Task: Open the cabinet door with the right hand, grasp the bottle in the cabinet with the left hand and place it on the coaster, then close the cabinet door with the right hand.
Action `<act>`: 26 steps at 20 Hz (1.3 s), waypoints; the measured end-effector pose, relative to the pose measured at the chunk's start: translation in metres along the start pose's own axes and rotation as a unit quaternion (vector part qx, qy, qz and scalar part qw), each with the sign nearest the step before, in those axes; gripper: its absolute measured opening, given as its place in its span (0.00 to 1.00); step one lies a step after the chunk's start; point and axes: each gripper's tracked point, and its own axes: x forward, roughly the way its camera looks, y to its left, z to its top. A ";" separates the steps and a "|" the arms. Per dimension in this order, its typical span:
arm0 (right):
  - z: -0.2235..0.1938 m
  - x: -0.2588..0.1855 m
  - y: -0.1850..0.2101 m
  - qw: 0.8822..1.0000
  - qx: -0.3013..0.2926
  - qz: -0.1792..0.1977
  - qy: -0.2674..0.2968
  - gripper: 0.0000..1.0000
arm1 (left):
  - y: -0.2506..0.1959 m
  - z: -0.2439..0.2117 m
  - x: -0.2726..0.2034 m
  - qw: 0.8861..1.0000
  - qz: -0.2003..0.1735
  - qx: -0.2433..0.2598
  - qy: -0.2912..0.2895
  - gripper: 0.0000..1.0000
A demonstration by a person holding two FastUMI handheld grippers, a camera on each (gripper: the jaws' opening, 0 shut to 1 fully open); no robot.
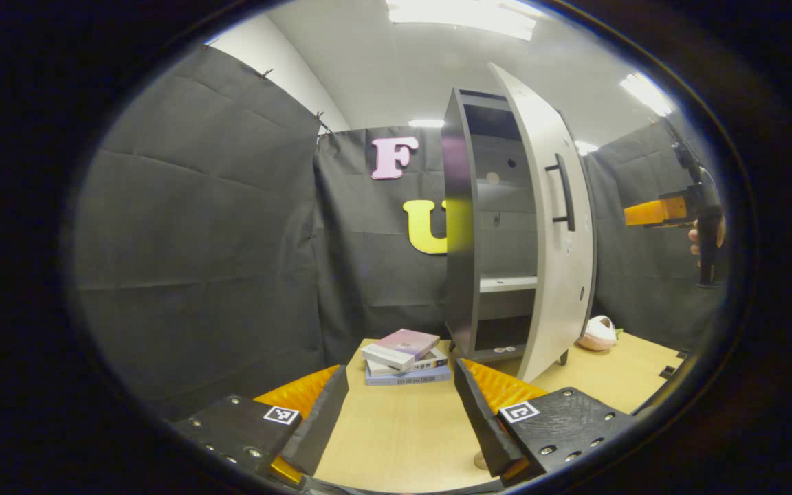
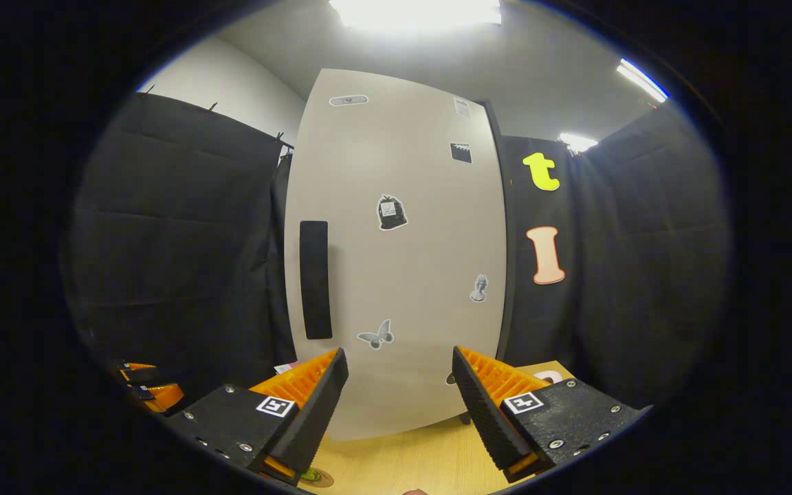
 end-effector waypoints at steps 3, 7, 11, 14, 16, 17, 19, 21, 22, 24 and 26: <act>-0.009 -0.006 -0.008 1.000 0.001 0.001 0.004 0.95 | -0.015 0.008 0.009 1.000 -0.003 -0.002 0.002 0.89; -0.015 -0.015 -0.028 1.000 0.002 -0.009 0.002 0.95 | -0.043 0.029 0.019 1.000 -0.019 -0.007 -0.007 0.85; -0.017 -0.022 -0.052 1.000 0.000 -0.017 0.000 0.95 | -0.070 0.044 0.022 1.000 -0.022 -0.009 -0.015 0.90; -0.016 -0.027 -0.071 1.000 0.001 -0.022 -0.006 0.92 | -0.087 0.051 0.023 1.000 -0.020 -0.003 -0.019 0.93; -0.016 -0.030 -0.084 1.000 0.003 -0.024 -0.009 0.95 | -0.100 0.056 0.023 1.000 -0.020 -0.002 -0.020 0.89; -0.016 -0.033 -0.091 1.000 0.002 -0.026 -0.010 0.95 | -0.107 0.059 0.025 1.000 -0.020 -0.002 -0.022 0.89; -0.018 -0.038 -0.106 0.999 0.000 -0.032 -0.011 0.95 | -0.120 0.064 0.026 0.999 -0.021 -0.001 -0.025 0.89; -0.017 -0.042 -0.119 0.999 0.001 -0.038 -0.014 0.94 | -0.133 0.070 0.027 0.999 -0.024 0.002 -0.028 0.89; -0.019 -0.044 -0.126 0.999 0.002 -0.041 -0.015 0.94 | -0.139 0.072 0.027 0.999 -0.025 0.004 -0.031 0.89; -0.020 -0.046 -0.139 0.999 0.005 -0.046 -0.015 0.94 | -0.151 0.076 0.027 0.999 -0.027 0.007 -0.033 0.89; -0.022 -0.049 -0.150 0.998 0.009 -0.053 -0.016 0.94 | -0.159 0.078 0.029 0.999 -0.028 0.008 -0.034 0.89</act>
